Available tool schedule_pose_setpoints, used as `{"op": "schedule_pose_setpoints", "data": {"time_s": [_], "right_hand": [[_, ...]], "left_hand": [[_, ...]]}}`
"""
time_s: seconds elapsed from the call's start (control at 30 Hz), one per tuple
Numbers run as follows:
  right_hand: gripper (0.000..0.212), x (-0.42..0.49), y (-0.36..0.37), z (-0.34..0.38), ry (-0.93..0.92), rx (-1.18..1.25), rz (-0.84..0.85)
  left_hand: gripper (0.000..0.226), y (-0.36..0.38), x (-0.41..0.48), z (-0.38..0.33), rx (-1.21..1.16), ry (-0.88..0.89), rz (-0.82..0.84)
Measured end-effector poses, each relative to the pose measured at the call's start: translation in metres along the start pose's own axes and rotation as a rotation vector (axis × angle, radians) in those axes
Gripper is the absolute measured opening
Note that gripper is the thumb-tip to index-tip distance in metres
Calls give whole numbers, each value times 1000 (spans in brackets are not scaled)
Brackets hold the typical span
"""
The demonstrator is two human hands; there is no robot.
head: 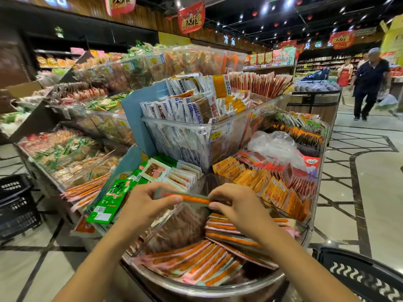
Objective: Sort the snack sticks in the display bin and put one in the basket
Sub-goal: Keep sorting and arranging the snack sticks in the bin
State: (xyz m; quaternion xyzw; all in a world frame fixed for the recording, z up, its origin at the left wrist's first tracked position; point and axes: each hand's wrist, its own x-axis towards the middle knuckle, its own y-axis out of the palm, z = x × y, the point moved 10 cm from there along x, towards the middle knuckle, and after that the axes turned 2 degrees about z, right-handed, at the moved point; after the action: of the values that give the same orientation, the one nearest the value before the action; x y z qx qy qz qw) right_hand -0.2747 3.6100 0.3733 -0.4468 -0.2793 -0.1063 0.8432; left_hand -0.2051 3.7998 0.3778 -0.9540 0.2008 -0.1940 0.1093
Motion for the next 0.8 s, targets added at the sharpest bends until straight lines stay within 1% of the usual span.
{"op": "schedule_pose_setpoints", "data": {"time_s": [0.07, 0.17, 0.3, 0.37, 0.4, 0.47, 0.53, 0.57, 0.63, 0.7, 0.8], "right_hand": [[10, 6, 0, 3, 57, 80, 8], [6, 9, -1, -2, 168, 149, 11], [10, 0, -2, -19, 286, 238, -21], [12, -7, -6, -27, 350, 299, -66], [11, -9, -8, -30, 376, 341, -86], [13, -14, -11, -33, 439, 473, -115], [15, -18, -11, -37, 490, 605, -145], [15, -20, -11, -39, 507, 647, -158], [15, -24, -11, -41, 526, 714, -169], [15, -27, -12, -44, 542, 739, -174], [11, -26, -25, -43, 512, 681, -214]], "left_hand": [[16, -12, 4, -10, -72, 32, -71], [14, -14, 4, -16, -156, 48, -128], [9, 0, -3, 6, -221, -42, -174], [6, 20, -10, 23, -223, -109, -138], [10, 32, -12, 31, -168, -118, -104], [11, 60, -16, 41, 37, -81, 23], [12, 90, -23, 46, 124, -61, 171], [12, 101, -26, 48, 155, -52, 219], [10, 112, -27, 47, 223, -26, 259], [10, 114, -26, 49, 250, -21, 260], [7, 111, -25, 57, 312, -33, 256]]}}
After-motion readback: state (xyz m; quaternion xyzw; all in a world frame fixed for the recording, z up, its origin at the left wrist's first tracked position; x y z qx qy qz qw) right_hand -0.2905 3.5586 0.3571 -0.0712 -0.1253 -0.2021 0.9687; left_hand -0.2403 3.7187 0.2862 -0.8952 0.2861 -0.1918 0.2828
